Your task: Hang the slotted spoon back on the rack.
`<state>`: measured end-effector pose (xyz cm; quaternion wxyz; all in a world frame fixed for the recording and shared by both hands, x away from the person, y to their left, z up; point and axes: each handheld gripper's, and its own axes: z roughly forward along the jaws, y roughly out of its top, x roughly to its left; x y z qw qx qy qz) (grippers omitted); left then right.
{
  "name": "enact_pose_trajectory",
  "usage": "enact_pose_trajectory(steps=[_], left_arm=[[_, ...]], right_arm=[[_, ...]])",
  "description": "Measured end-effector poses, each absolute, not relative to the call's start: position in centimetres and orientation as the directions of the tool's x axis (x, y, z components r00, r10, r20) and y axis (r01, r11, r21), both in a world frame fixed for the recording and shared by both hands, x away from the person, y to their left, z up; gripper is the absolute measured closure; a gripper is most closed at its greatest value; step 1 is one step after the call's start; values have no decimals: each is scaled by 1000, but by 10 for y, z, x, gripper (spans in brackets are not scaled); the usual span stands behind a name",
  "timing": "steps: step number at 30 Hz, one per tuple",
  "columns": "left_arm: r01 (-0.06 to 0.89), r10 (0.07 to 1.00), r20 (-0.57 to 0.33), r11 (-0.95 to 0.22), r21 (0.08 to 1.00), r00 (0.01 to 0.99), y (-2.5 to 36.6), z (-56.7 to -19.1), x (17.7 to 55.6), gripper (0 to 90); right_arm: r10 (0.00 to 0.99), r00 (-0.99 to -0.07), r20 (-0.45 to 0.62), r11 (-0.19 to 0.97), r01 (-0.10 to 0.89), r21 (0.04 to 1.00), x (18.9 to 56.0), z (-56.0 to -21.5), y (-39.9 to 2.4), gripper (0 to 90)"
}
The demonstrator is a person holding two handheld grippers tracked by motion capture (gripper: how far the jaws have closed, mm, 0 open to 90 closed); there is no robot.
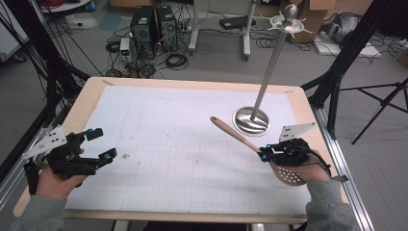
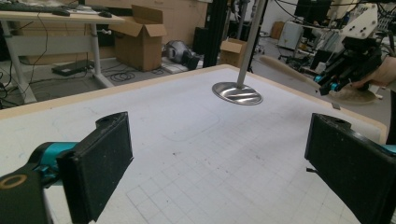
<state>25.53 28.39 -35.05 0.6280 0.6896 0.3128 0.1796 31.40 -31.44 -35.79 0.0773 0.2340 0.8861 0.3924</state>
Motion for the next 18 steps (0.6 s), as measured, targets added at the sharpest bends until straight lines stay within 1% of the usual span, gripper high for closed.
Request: enact_pose_trajectory(steps=[9, 18], left_arm=[[209, 654, -148, -16, 978, 742, 283, -351, 256, 79], [212, 654, -147, -21, 977, 742, 283, -352, 256, 79]], right_arm=[[498, -867, 26, 572, 350, 741, 311, -327, -336, 778], [542, -840, 30, 509, 357, 783, 312, -307, -364, 779]])
